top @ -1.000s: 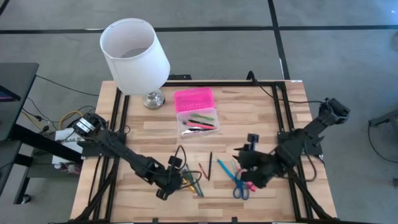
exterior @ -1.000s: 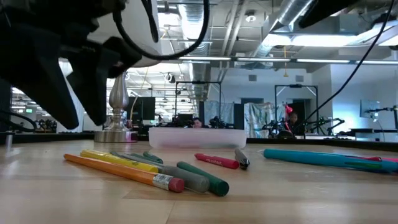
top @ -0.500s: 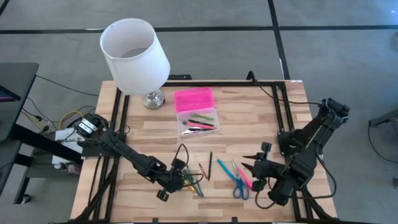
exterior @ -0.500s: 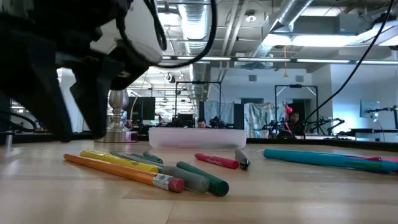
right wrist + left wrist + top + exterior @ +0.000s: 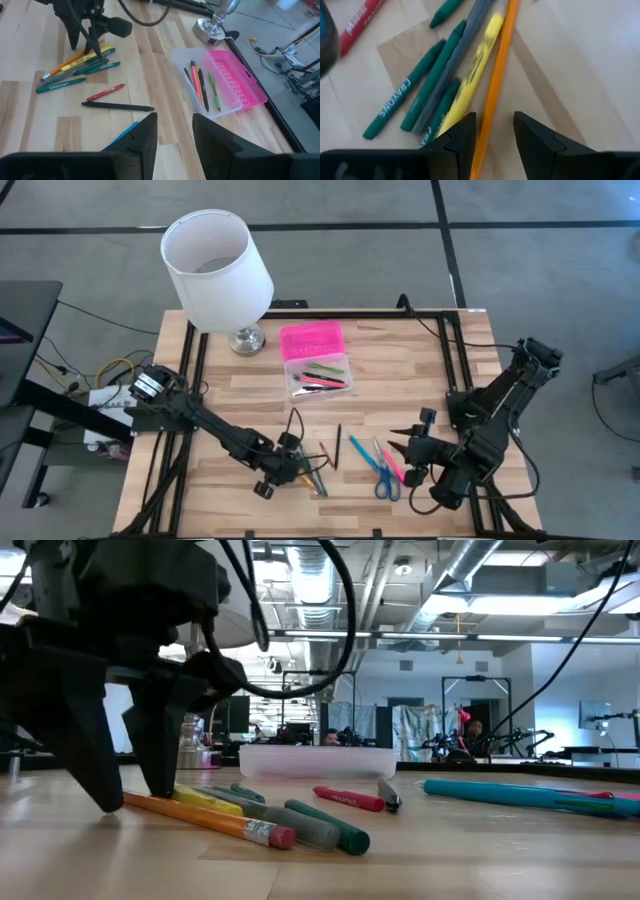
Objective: Pick & place school supplies into a supply box
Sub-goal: Put the orange pencil into the pink supply box
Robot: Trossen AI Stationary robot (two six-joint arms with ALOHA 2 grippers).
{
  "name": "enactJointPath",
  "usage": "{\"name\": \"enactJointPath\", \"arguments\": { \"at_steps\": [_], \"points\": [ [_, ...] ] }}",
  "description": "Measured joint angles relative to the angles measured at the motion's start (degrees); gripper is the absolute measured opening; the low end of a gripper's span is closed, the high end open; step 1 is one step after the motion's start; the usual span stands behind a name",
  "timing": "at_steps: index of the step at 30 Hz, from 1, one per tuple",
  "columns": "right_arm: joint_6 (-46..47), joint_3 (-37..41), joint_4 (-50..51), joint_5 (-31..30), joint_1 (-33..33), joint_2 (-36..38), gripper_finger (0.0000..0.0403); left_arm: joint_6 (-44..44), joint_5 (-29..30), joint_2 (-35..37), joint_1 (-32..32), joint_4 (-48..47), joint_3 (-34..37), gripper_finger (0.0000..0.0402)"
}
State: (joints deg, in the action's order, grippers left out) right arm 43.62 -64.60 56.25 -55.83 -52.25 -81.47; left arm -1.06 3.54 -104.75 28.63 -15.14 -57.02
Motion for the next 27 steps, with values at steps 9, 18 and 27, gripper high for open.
{"name": "enactJointPath", "arguments": {
  "at_steps": [9,18,27],
  "points": [
    [0.0,0.0,-0.1,0.1,0.0,0.0,0.0118,1.5,-3.4,-0.7,-2.8,-0.4,-0.3,0.0128],
    [0.0,0.0,-0.1,0.1,0.0,-0.3,0.0118,1.5,-4.1,-0.7,-3.5,-1.1,-0.3,0.0117],
    [0.0,1.5,-0.7,0.2,0.3,-0.4,0.0118,3.8,-5.0,-1.0,-3.7,-3.7,-1.7,0.0054]
  ]
}}
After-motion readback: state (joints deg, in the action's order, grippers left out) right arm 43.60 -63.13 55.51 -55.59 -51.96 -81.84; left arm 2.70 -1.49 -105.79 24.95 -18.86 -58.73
